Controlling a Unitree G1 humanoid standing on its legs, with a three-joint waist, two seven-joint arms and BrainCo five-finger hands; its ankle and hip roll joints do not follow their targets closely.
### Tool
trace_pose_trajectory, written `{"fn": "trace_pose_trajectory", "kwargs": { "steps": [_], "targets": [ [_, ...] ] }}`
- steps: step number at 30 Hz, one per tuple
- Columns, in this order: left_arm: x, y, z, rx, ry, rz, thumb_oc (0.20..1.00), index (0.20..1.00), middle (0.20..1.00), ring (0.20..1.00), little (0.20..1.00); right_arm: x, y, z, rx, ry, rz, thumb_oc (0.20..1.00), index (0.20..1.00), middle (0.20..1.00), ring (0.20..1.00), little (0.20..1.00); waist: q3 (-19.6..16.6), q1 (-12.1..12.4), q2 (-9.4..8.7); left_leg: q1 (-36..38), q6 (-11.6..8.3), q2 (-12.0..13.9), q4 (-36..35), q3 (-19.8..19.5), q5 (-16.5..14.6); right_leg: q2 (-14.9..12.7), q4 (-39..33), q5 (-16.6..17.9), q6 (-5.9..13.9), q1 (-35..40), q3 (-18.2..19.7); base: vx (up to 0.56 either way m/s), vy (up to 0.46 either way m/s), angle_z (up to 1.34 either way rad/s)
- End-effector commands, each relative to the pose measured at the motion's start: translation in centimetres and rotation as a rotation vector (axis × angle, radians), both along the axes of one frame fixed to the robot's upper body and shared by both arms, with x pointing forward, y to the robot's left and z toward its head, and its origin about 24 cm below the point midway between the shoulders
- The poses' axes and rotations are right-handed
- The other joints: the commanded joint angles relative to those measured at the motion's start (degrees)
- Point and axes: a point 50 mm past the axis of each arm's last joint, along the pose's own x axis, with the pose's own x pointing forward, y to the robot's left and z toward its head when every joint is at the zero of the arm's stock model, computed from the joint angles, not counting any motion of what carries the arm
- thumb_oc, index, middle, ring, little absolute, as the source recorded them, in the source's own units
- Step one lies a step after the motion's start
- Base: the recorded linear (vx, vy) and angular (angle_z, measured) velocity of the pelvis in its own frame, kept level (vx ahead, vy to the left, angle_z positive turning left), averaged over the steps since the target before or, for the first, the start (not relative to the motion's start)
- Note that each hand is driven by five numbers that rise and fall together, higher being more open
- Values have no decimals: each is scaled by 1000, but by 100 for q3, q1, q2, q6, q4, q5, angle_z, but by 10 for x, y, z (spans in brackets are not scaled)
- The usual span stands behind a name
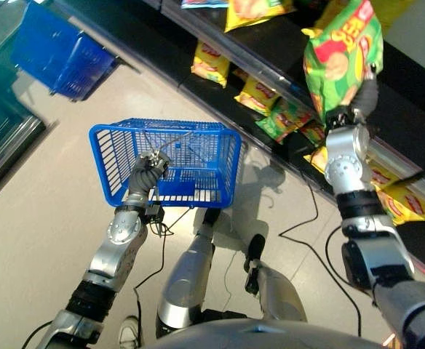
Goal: Pick up the snacks into the basket
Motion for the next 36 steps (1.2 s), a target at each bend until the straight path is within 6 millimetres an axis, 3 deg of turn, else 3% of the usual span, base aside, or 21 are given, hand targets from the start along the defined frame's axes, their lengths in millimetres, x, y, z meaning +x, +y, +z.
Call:
{"fn": "trace_pose_trajectory", "kwargs": {
  "steps": [1, 2, 4, 6, 8, 10, 14, 15, 16, 19, 20, 21, 25, 26, 30, 32, 33, 34, 35, 36],
  "targets": [
    [-9, -5, 34, -145, -194, -21, 200, 200, 200, 200, 200, -19, -3, 11, -227, -87, -94, 200, 200, 200, 200, 200, -1109, -321, -85, 233, 45, 60, 273, 84, -835, -194, -212, 131, 148, -69, -54, 56, 5, -41],
    [-11, -3, 32, -160, -181, -27, 200, 200, 200, 200, 200, -34, -1, 5, -317, -92, -90, 200, 200, 200, 200, 200, -1236, -494, -100, 390, 57, 109, 210, 210, -855, -163, -260, 144, 151, -7, 57, 28, 4, -40],
    [-13, -4, 31, -175, -175, -38, 200, 200, 200, 200, 200, -41, 2, -1, -352, -81, -78, 200, 200, 200, 200, 200, -1316, -556, -111, 488, 60, 143, 142, 305, -853, -138, -302, 165, 153, 27, 142, 24, 18, -42],
    [-13, -4, 37, -193, -203, -52, 200, 200, 200, 200, 200, -53, 13, -14, -527, -40, -21, 200, 200, 200, 200, 200, -1462, -804, -115, 679, 64, 239, 44, 547, -869, -77, -369, 213, 184, 45, 370, 14, 32, -41],
    [-13, -3, 37, -189, -202, -49, 200, 200, 200, 200, 200, -55, 14, -21, -542, -14, 7, 200, 200, 200, 200, 200, -1499, -825, -122, 733, 61, 264, 17, 626, -872, -64, -381, 229, 181, 49, 452, 11, 24, -60],
    [-10, -6, 44, -176, -240, -77, 200, 200, 200, 200, 200, -66, 28, -48, -690, 73, 143, 200, 200, 200, 200, 200, -1498, -994, -136, 773, 47, 318, 17, 764, -878, -34, -327, 226, 175, -23, 584, -42, 9, -73],
    [4, -26, 63, -165, -315, -143, 200, 200, 200, 200, 200, -73, 49, -90, -770, 213, 337, 200, 200, 200, 200, 200, -1279, -1136, -121, 581, 14, 329, 129, 767, -842, 3, -126, 206, 149, -307, 625, -106, -13, -23],
    [4, -26, 64, -165, -316, -143, 200, 200, 200, 200, 200, -73, 49, -90, -770, 212, 337, 200, 200, 200, 200, 200, -1281, -1140, -120, 570, 14, 329, 138, 763, -846, 3, -117, 201, 148, -317, 621, -189, -41, -1],
    [13, -45, 78, -160, -365, -207, 200, 200, 200, 200, 200, -69, 61, -106, -932, 270, 400, 200, 200, 200, 200, 200, -1009, -1150, -88, 317, -9, 317, 318, 727, -834, 6, 70, 191, 125, -559, 612, -196, -45, 1],
    [20, -64, 93, -160, -419, -264, 200, 200, 200, 200, 200, -59, 75, -115, -1119, 290, 438, 200, 200, 200, 200, 200, -773, -1107, -48, 3, -42, 270, 443, 656, -746, 29, 256, 197, 91, -825, 535, -143, -37, 6],
    [20, -64, 93, -160, -420, -263, 200, 200, 200, 200, 200, -59, 76, -115, -1120, 288, 437, 200, 200, 200, 200, 200, -767, -1115, -46, -8, -43, 269, 453, 652, -750, 29, 266, 192, 91, -833, 531, -114, -50, 10],
    [24, -84, 103, -162, -452, -331, 200, 200, 200, 200, 200, -47, 91, -118, -1295, 272, 470, 200, 200, 200, 200, 200, -575, -1025, 11, -224, -53, 213, 560, 580, -725, 38, 410, 171, 70, -1011, 438, -120, -43, 7],
    [27, -107, 120, -164, -500, -401, 200, 200, 200, 200, 200, -30, 109, -116, -1442, 234, 481, 200, 200, 200, 200, 200, -403, -922, 87, -538, -68, 161, 726, 487, -687, 14, 624, 144, 40, -1298, 376, -88, -41, 23],
    [26, -123, 128, -177, -517, -454, 200, 200, 200, 200, 200, -20, 122, -124, -1525, 262, 507, 200, 200, 200, 200, 200, -279, -810, 151, -692, -71, 126, 822, 417, -665, -7, 765, 104, 27, -1433, 319, -74, -51, 14],
    [23, -142, 136, -231, -525, -516, 200, 200, 200, 200, 200, -2, 135, -121, -1563, 280, 456, 200, 200, 200, 200, 200, -114, -687, 259, -864, -81, 86, 885, 350, -625, -26, 879, 84, 15, -1601, 264, -48, -35, 27],
    [15, -161, 140, -274, -518, -584, 200, 200, 200, 200, 200, 18, 143, -108, -1517, 313, 384, 200, 200, 200, 200, 200, 31, -551, 356, -972, -72, 60, 929, 302, -607, -58, 977, 67, 7, -1713, 226, -36, -21, 19],
    [15, -161, 140, -274, -518, -584, 200, 200, 200, 200, 200, 18, 143, -108, -1517, 312, 384, 200, 200, 200, 200, 200, 28, -551, 356, -975, -72, 59, 927, 301, -605, -58, 976, 68, 7, -1716, 225, -35, -20, 17],
    [11, -169, 139, -279, -506, -629, 200, 200, 200, 200, 200, 35, 141, -91, -1495, 335, 291, 200, 200, 200, 200, 200, 132, -454, 429, -971, -62, 43, 947, 295, -620, -78, 1014, 52, 6, -1711, 213, -18, -11, 14],
    [11, -169, 140, -278, -506, -629, 200, 200, 200, 200, 200, 35, 141, -91, -1495, 334, 291, 200, 200, 200, 200, 200, 121, -457, 428, -985, -61, 41, 930, 292, -597, -80, 998, 71, 7, -1723, 210, -24, -13, 11],
    [7, -174, 139, -275, -499, -662, 200, 200, 200, 200, 200, 51, 134, -72, -1466, 362, 208, 200, 200, 200, 200, 200, 187, -369, 487, -975, -53, 25, 927, 273, -589, -95, 1015, 73, 5, -1726, 197, -10, -1, 5]
  ]
}}
